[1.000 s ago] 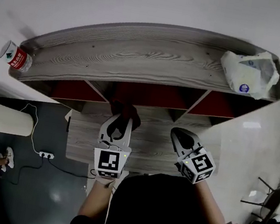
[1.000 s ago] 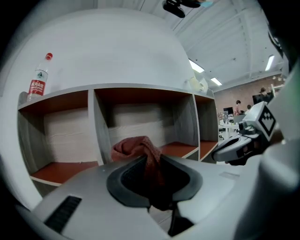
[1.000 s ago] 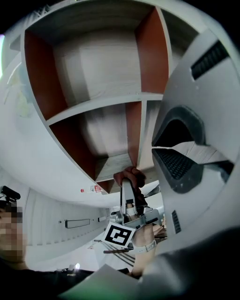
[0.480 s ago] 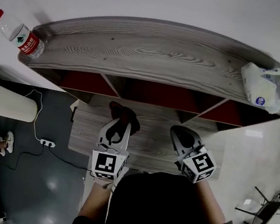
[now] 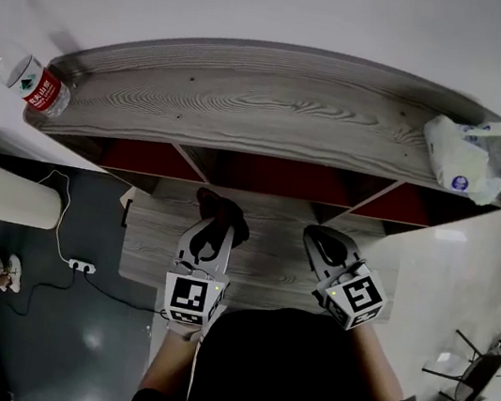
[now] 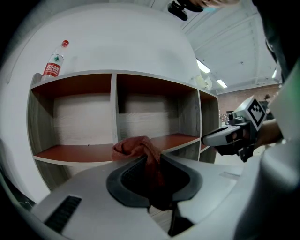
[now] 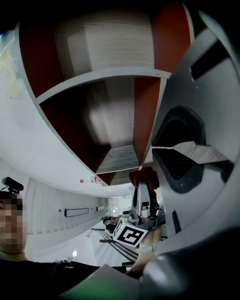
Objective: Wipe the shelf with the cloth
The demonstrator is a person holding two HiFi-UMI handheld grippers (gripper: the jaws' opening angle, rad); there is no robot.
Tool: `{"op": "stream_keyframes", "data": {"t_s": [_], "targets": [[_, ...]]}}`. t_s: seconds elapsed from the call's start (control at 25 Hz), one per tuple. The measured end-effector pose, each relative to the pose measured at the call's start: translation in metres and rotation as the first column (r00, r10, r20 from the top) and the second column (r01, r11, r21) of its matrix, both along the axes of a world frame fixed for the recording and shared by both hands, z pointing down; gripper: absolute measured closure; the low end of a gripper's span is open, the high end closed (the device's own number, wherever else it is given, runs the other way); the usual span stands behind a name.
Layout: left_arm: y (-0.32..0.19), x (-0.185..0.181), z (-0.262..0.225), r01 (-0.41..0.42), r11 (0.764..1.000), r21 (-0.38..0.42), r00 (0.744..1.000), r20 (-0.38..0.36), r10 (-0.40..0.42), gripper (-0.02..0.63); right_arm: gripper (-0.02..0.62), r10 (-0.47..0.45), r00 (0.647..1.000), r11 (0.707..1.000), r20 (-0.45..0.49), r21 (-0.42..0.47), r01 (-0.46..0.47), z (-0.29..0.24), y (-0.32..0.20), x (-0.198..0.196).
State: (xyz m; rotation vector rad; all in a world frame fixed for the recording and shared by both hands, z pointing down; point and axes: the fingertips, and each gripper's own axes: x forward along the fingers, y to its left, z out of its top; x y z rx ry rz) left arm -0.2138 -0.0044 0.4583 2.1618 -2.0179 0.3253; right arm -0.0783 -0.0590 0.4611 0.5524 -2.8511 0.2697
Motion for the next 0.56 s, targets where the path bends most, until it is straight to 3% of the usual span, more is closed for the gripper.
{"op": "stream_keyframes", "data": {"t_s": [0.56], "targets": [[-0.015,0.014,-0.001,-0.076,0.997,0.011,0.997,-0.007,0.076,0.528,0.591,0.048,0.999,0.999,0.017,0.023,-0.048,-0.008,-0.002,0.014]]}}
